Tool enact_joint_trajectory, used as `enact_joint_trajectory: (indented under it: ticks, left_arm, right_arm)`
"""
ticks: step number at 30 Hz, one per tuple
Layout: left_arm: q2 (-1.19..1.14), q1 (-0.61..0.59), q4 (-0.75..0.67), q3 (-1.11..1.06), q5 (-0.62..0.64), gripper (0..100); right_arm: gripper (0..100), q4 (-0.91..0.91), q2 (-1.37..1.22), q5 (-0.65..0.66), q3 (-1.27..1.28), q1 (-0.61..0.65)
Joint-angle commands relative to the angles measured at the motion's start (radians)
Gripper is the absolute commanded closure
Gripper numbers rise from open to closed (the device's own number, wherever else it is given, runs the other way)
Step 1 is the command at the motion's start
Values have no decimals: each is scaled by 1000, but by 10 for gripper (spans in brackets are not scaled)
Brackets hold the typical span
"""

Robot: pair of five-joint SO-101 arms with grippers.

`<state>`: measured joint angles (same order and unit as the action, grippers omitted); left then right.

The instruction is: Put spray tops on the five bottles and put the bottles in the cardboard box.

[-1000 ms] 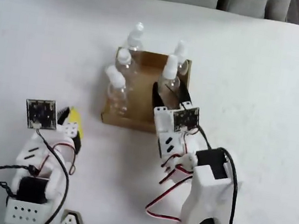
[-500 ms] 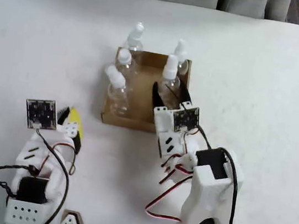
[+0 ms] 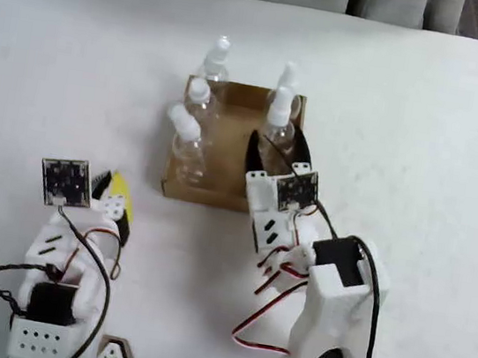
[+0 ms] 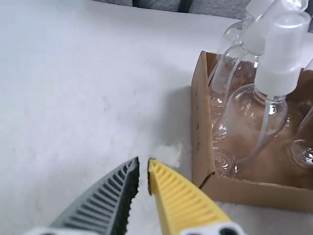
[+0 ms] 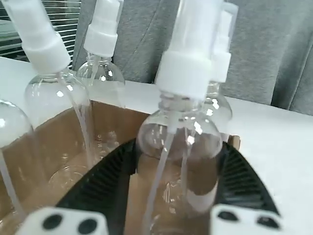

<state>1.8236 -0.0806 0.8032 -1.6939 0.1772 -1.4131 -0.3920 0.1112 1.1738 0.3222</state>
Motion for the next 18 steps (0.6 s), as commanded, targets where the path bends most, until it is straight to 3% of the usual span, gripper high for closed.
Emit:
enact_joint_trajectory:
  ticks: [1,18]
  left_arm:
    - [7,-10,5,2,-11,950]
    - [7,-10,5,2,-11,950]
  right_arm:
    - [779,-25,4,8,-3,-2]
    - [752,-28,5,6,-2,-2]
